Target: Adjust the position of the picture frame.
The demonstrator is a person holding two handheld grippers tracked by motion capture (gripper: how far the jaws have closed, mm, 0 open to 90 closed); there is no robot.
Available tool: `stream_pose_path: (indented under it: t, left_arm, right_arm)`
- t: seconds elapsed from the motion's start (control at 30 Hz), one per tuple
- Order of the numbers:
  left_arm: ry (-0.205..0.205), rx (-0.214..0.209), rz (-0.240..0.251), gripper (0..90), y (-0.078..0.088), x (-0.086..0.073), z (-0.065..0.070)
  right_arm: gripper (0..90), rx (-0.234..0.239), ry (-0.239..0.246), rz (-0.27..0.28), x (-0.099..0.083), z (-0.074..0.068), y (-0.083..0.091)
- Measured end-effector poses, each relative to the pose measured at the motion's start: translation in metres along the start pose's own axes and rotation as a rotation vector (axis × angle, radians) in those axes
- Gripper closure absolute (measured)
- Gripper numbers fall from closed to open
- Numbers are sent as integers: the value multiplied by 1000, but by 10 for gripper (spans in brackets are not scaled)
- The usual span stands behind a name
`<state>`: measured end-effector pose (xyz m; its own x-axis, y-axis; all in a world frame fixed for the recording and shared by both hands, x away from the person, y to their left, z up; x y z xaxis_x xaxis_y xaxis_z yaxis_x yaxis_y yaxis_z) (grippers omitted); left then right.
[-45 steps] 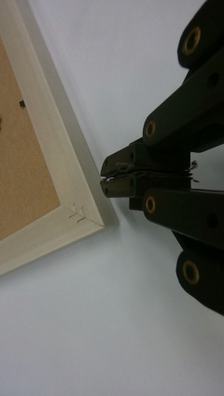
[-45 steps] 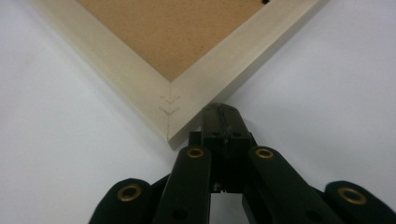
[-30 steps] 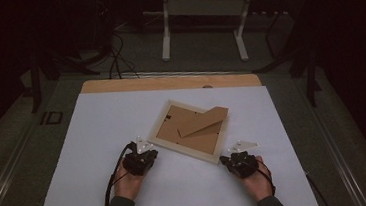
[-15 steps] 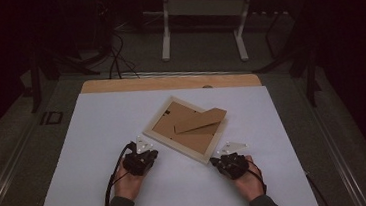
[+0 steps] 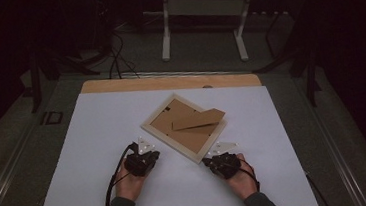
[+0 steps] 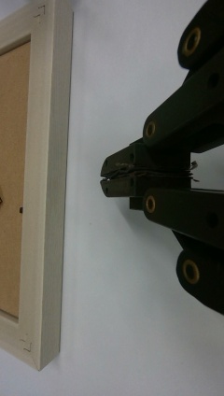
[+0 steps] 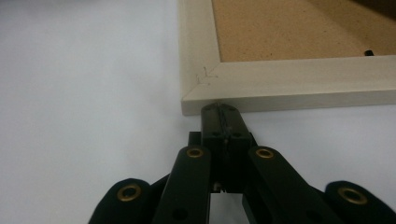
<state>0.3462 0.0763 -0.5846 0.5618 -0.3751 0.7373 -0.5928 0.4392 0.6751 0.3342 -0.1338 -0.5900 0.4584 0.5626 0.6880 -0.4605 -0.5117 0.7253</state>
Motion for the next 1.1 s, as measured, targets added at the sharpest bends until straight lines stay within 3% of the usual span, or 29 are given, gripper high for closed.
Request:
stream_pose_path:
  t: [0.13,0.3,0.5,0.53,0.57,0.87,1.1]
  left_arm:
    - [6,-1,5,891,1,0,-1]
    - [14,-9,7,890,1,1,0]
    - [19,-12,9,890,1,1,0]
    - [25,-14,11,889,1,1,-1]
    - [27,-14,12,889,1,1,-1]
    - [32,-17,16,887,1,1,-1]
    - [28,-17,12,886,1,1,0]
  right_arm:
    - [899,-15,-6,-4,-1,8,3]
    - [888,-61,-46,17,2,30,10]
    - [888,-76,-81,38,8,47,12]
    - [890,-97,-125,53,11,62,12]
    - [890,-108,-131,55,12,67,12]
    - [895,-205,-165,56,20,97,7]
    - [897,-231,-225,89,25,118,5]
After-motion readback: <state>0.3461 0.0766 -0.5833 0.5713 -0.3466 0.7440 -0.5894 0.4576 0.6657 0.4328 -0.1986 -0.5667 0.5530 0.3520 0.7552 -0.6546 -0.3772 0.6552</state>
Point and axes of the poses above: each handheld gripper's, and its own axes: y roughly backward along the jaws, x roughly out of its top, z roughly to its right, the point moved 8 cm from there along -y, roughly forward along the jaws
